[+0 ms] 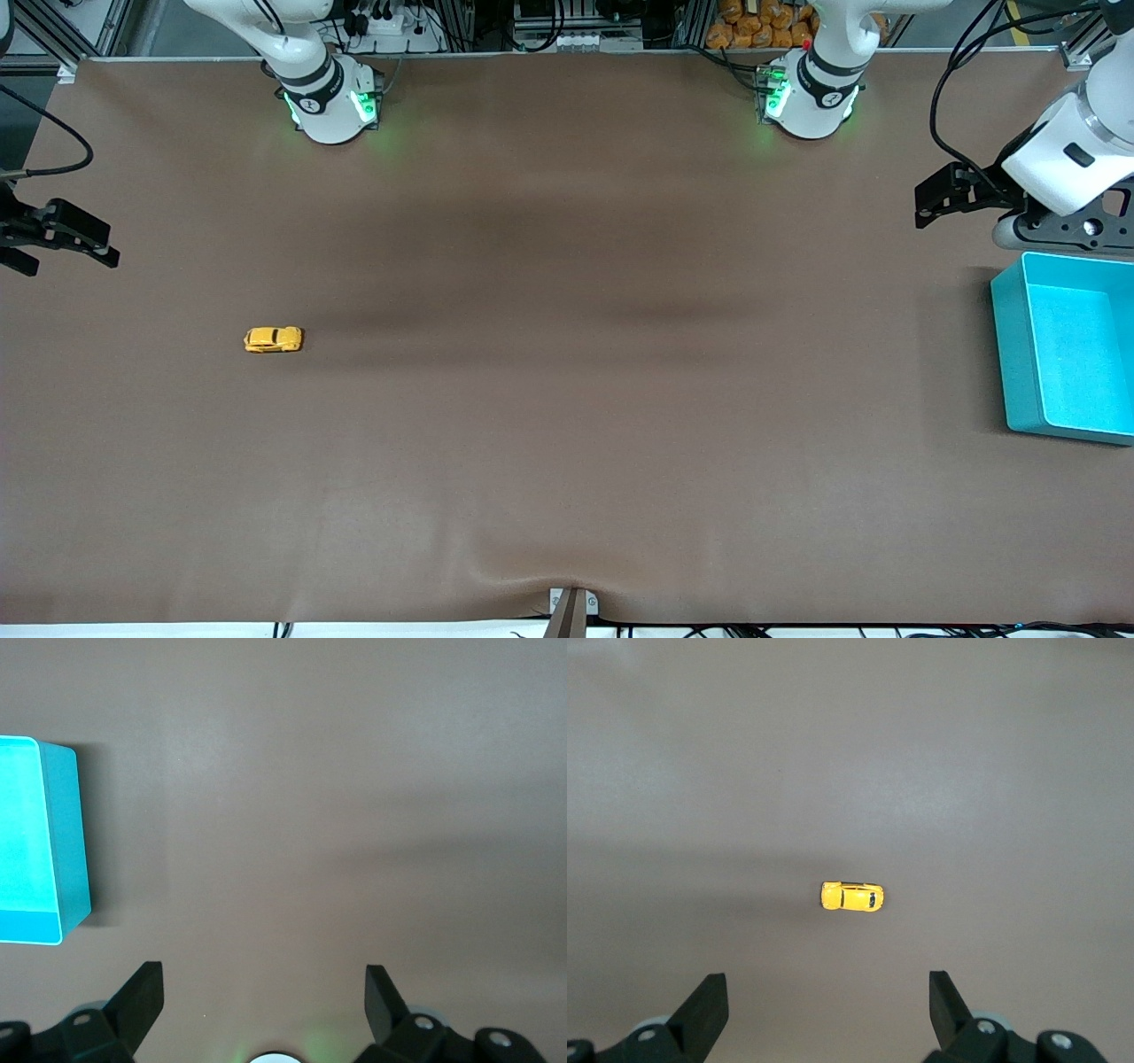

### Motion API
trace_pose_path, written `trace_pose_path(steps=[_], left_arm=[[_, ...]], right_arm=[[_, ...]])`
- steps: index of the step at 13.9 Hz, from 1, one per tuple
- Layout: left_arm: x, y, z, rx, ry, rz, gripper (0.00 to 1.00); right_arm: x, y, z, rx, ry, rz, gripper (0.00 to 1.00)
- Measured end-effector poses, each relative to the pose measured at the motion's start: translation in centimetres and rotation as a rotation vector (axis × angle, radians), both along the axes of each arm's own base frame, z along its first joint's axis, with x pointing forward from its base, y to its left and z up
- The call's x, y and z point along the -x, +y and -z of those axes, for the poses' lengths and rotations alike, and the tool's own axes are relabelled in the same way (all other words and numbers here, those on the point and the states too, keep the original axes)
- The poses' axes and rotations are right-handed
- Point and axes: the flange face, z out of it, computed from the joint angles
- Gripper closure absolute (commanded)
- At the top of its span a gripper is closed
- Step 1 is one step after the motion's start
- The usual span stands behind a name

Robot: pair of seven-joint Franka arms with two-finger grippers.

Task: Wind and store yellow beetle car

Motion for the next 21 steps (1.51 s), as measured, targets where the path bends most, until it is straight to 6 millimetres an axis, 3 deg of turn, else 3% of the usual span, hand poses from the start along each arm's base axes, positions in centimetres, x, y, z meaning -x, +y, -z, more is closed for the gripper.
trace_pose_path(steps=[5,8,14,21], left_arm=[[0.0,0.0,0.0,0.000,0.000,-0.001,0.00],[0.0,0.1,0.0,0.000,0.000,-0.001,0.00],[0.0,0.1,0.0,0.000,0.001,-0.001,0.00],[0.0,-0.1,0.1,0.000,0.003,0.002,0.00]], right_arm=[[0.4,-1.6,0.5,-0.004,0.035,0.028,0.00],[0.4,-2.6,2.0,-0.010,0.085,0.089,0.00],[-0.4,-4.0,4.3,-0.007,0.132,0.407,0.00],[-1.7,-3.8,7.0,-0.005,0.171,0.884,0.00]])
